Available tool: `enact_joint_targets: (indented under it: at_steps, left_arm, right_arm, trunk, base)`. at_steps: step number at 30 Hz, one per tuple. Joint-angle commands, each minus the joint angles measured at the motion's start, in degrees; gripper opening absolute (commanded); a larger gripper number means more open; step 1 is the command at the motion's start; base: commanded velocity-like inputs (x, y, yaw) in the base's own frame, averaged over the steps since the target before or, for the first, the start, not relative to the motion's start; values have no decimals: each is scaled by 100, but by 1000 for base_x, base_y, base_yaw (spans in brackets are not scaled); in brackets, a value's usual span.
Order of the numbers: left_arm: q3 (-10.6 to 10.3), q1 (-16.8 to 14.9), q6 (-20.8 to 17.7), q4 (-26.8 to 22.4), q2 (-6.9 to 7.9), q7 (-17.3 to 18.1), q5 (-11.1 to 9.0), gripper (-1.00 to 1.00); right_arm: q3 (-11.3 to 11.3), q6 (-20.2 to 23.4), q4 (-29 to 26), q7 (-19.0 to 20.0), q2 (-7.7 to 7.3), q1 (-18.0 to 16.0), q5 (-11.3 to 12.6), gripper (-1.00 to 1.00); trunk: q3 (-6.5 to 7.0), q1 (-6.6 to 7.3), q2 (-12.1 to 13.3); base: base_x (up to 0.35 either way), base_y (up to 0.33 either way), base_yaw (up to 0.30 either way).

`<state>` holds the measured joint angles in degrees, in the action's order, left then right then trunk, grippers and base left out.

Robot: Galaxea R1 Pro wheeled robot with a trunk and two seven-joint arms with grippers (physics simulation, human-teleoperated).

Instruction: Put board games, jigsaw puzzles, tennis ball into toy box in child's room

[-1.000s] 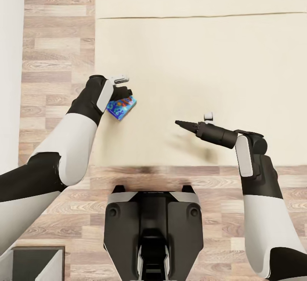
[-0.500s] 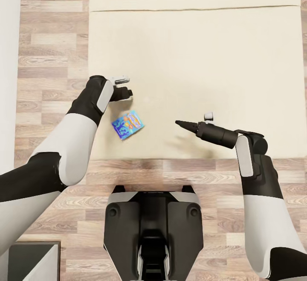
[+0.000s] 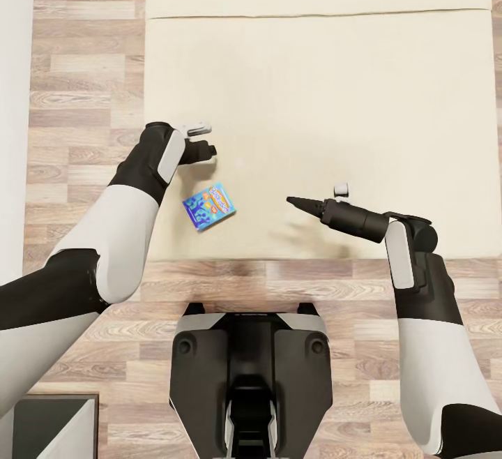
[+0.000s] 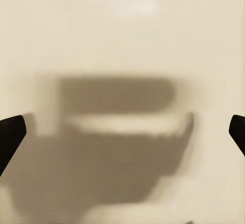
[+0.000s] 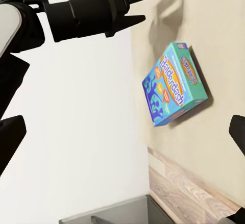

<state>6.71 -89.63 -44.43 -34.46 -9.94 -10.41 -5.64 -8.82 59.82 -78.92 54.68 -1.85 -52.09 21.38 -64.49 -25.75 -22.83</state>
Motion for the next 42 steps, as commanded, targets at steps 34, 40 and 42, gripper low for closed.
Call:
enact_joint_targets:
  at_steps: [34, 40, 42]
  left_arm:
    - [24, -2, -30, -25, -6, -38, -60, 100]
    - [24, -2, -30, -25, -6, -39, -60, 100]
    - [24, -2, -30, -25, -6, -39, -60, 100]
  right_arm:
    - [-2, 18, 0, 33, 0, -3, -23, 100]
    - [-5, 18, 0, 33, 0, -3, -26, 100]
    - [-5, 18, 0, 33, 0, -3, -24, 100]
  trunk:
    - [56, -4, -9]
    - [67, -4, -9]
    - [68, -4, -9]
  base:
    - [-61, -28, -16]
    - [0, 0, -13]
    - [-10, 0, -4]
